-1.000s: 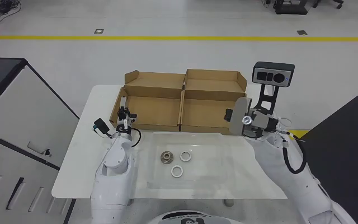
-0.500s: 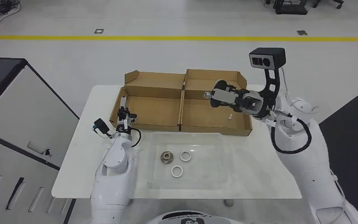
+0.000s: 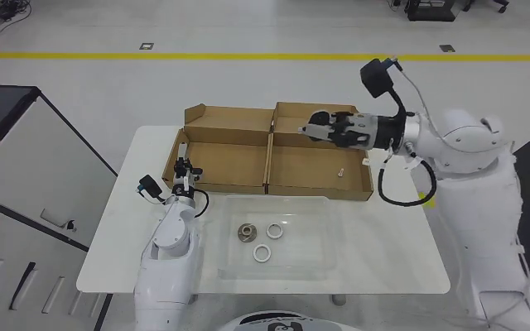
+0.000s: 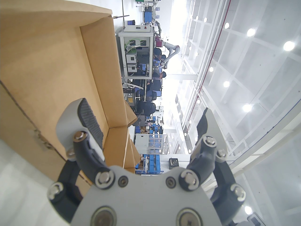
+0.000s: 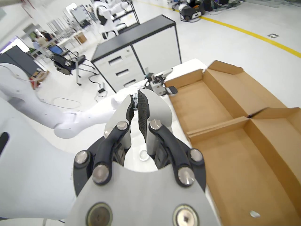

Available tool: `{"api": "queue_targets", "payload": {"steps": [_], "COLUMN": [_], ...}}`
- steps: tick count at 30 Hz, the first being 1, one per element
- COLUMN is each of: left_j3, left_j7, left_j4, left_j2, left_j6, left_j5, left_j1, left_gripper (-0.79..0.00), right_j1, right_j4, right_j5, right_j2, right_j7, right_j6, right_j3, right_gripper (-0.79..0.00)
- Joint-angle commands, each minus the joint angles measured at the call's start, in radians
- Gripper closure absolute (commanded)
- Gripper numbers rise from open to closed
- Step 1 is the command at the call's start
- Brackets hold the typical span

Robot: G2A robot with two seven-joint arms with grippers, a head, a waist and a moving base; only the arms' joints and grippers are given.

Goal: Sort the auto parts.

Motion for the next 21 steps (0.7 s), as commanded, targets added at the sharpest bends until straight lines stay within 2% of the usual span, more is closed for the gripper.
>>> {"api": "queue_targets", "payload": {"steps": [1,11,21], "left_j3": [0.000,0.000,0.000], "left_j7": [0.000,0.000,0.000], "left_j4": [0.000,0.000,0.000], "left_j2": [0.000,0.000,0.000], "left_j6": [0.000,0.000,0.000], "left_j5": [0.000,0.000,0.000], "left_j1": [0.000,0.000,0.000], "left_gripper": [-0.785,-0.785,-0.785], "right_j1": [0.034,0.270,0.503], "right_j4": [0.025,0.199,0.375], "right_j5": [-0.050,-0.264,-0.432], "right_j2": [0.002,-0.006,-0.034], "right_j7": [0.019,0.089,0.119], "right_j6": [-0.015,-0.094,-0.119], "right_j3": [-0.016,-0.169,-0.425], "right_gripper": [0.000,0.000,0.000]}}
